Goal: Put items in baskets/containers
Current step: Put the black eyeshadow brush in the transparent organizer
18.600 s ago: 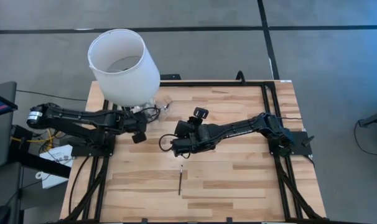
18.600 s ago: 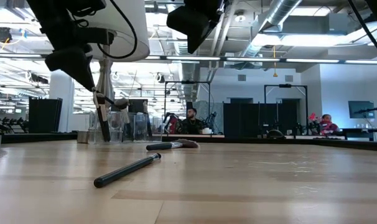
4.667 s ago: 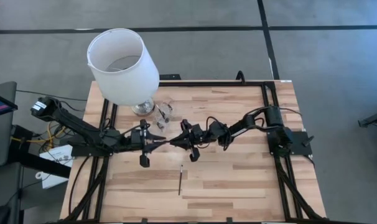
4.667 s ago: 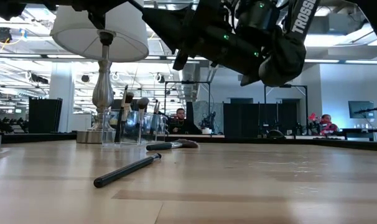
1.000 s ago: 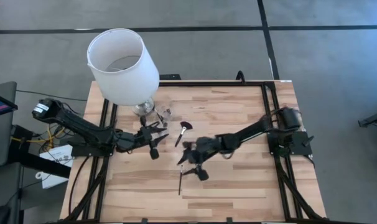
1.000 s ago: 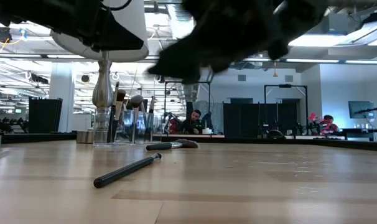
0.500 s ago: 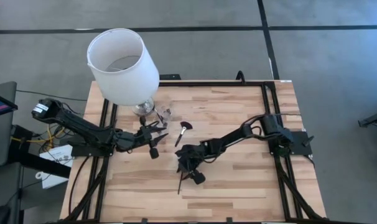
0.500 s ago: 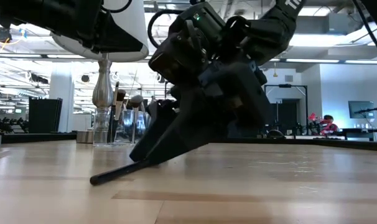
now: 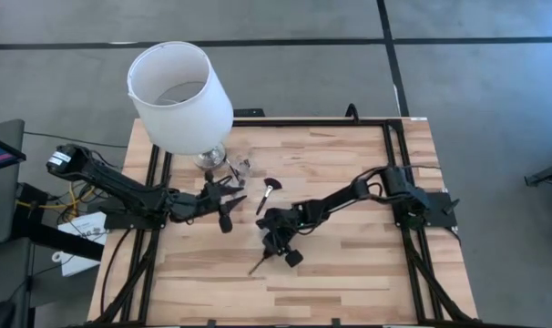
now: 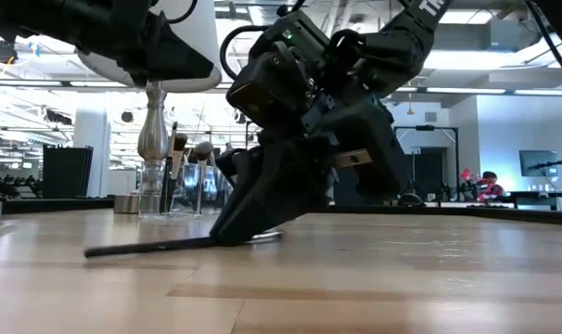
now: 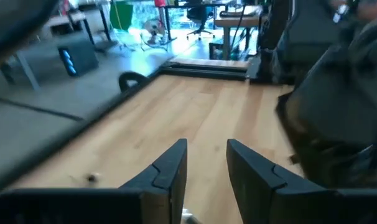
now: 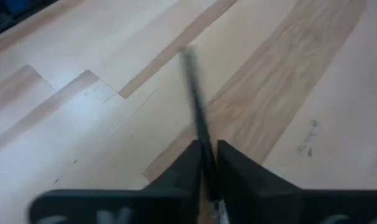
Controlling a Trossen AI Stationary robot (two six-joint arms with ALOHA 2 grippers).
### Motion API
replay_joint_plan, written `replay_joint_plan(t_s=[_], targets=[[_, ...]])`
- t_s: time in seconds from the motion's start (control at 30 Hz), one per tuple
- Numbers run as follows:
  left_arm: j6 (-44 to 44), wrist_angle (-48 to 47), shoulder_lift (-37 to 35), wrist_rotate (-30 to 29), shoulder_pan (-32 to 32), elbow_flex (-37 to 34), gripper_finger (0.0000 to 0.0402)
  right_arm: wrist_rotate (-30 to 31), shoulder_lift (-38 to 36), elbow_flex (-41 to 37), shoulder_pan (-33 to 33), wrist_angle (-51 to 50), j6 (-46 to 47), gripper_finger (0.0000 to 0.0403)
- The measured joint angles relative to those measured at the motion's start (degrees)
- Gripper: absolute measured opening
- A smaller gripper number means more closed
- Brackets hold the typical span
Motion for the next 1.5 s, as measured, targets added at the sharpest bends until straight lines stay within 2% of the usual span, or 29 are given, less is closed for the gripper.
replay_joint_plan(t_s=[0.07,0.13,0.3,0.4,0.57,0.7,0.97,1.2,1.5], targets=[[-5.09,0.0,0.0,2.63,0.02,0.0,0.011,-0.74,0.04,-0.04,-0.21,-0.05,0.12,0.0018],[-8.7,0.0,0.0,8.71,0.01,0.0,0.011,-0.38,0.02,-0.1,-0.19,0.11,0.46,0.0009],[-15.57,0.15,0.55,24.34,-1.28,0.0,0.011,0.75,0.18,-0.4,0.11,4.17,0.6,0.0023],[-18.77,0.19,2.93,27.87,-3.58,0.0,0.011,1.79,0.44,-0.42,0.16,6.58,0.61,0.0018],[-21.94,-0.02,11.78,27.69,-6.86,-0.02,0.011,7.19,0.48,-0.42,0.2,8.48,1.43,0.0006],[-26.43,0.15,18.71,26.18,-7.64,-0.04,0.0112,8.1,0.48,-0.42,0.0,9.13,5.34,0.0018],[-32.16,3.99,29.77,26.19,-8.92,-0.01,0.0151,13.25,0.44,-0.4,0.02,9.53,7.08,0.0007],[-34.26,6.05,32.33,26.94,-8.87,0.07,0.0169,15.09,0.42,-0.38,0.0,9.87,8.46,0.0015],[-33.74,5.64,32.39,27.16,-8.7,0.07,0.0126,16.52,0.28,-0.27,0.0,14.06,8.17,0.0009]])
